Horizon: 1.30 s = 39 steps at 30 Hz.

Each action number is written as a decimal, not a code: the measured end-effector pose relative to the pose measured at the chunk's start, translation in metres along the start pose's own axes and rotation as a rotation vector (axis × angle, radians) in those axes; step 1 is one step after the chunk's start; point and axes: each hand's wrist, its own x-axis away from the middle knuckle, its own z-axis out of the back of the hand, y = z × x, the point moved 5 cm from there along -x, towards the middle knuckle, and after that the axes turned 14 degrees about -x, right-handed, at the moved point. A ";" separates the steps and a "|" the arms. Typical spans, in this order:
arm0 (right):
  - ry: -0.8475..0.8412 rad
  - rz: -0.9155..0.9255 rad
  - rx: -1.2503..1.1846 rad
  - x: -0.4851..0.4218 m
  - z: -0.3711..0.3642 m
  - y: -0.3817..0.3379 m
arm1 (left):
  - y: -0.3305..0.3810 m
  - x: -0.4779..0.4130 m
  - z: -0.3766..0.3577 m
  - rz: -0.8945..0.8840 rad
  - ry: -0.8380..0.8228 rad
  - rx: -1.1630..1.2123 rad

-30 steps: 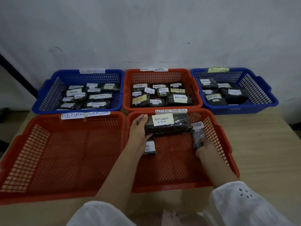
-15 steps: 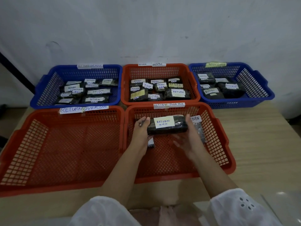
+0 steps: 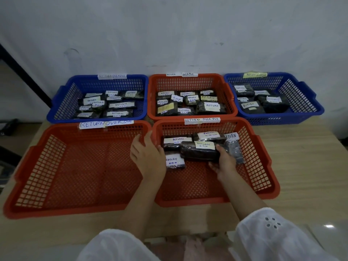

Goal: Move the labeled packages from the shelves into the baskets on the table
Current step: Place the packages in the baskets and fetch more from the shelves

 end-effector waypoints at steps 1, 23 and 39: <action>0.017 0.020 -0.020 -0.001 -0.001 0.000 | -0.003 0.001 -0.003 0.008 -0.044 0.011; 0.224 0.125 0.115 -0.012 0.003 0.014 | -0.007 0.000 -0.010 -0.102 -0.168 0.091; 0.073 0.518 0.440 0.061 -0.002 -0.018 | -0.015 0.024 0.031 -0.242 -0.093 0.320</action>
